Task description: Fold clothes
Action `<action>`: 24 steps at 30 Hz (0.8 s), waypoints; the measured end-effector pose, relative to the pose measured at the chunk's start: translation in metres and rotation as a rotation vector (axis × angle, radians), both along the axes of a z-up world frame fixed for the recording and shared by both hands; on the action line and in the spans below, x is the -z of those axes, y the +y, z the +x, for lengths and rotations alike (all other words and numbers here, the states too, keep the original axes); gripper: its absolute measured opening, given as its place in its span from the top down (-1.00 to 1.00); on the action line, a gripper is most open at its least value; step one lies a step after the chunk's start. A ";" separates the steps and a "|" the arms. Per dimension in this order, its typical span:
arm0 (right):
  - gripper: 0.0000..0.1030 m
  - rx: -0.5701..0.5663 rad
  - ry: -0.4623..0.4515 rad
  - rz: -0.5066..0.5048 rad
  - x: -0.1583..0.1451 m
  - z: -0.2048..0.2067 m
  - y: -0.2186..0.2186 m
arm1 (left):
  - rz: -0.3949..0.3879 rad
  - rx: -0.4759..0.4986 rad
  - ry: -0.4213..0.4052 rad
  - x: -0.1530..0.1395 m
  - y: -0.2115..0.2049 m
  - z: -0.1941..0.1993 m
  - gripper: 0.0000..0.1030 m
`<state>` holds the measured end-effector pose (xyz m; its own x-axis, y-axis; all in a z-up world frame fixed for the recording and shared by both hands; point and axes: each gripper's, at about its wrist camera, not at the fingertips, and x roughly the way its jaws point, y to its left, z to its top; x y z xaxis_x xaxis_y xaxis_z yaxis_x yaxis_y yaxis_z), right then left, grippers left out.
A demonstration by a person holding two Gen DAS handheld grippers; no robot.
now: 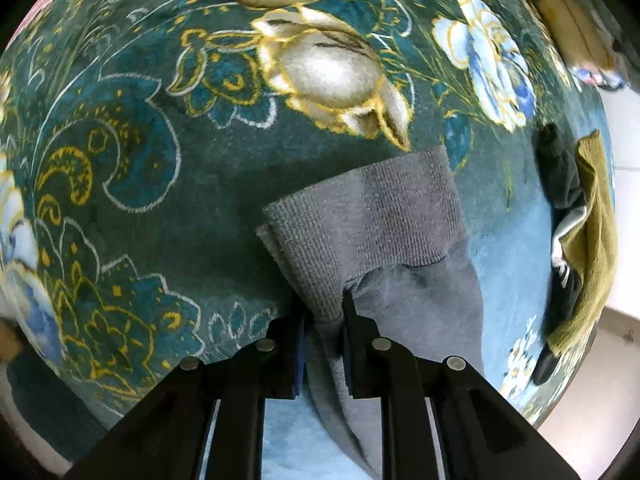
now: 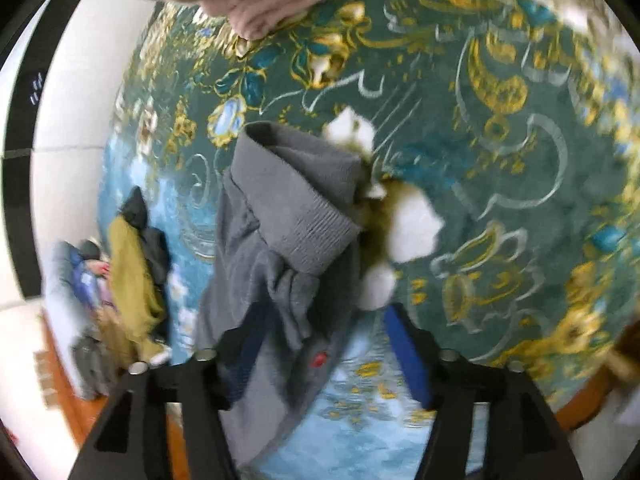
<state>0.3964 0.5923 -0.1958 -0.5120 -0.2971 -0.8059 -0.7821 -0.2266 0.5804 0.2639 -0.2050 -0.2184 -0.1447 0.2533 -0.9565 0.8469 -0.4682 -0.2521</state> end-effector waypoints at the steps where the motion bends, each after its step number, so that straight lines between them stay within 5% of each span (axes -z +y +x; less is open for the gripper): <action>1: -0.46 0.017 0.021 -0.018 0.005 0.001 0.000 | 0.002 -0.012 -0.002 0.000 0.000 0.001 0.69; 15: -0.52 0.205 0.109 -0.085 0.059 0.002 0.019 | -0.006 -0.089 0.003 -0.003 0.008 0.014 0.69; 16: -0.43 0.203 0.117 -0.079 0.055 -0.003 0.020 | -0.009 -0.085 0.006 -0.006 0.009 0.013 0.69; 18: 0.08 0.176 0.127 -0.053 0.039 -0.014 0.023 | -0.013 -0.079 0.017 -0.011 0.011 0.012 0.69; 24: 0.67 0.096 0.155 0.022 -0.010 -0.047 0.032 | -0.001 -0.046 0.171 -0.068 0.025 -0.016 0.71</action>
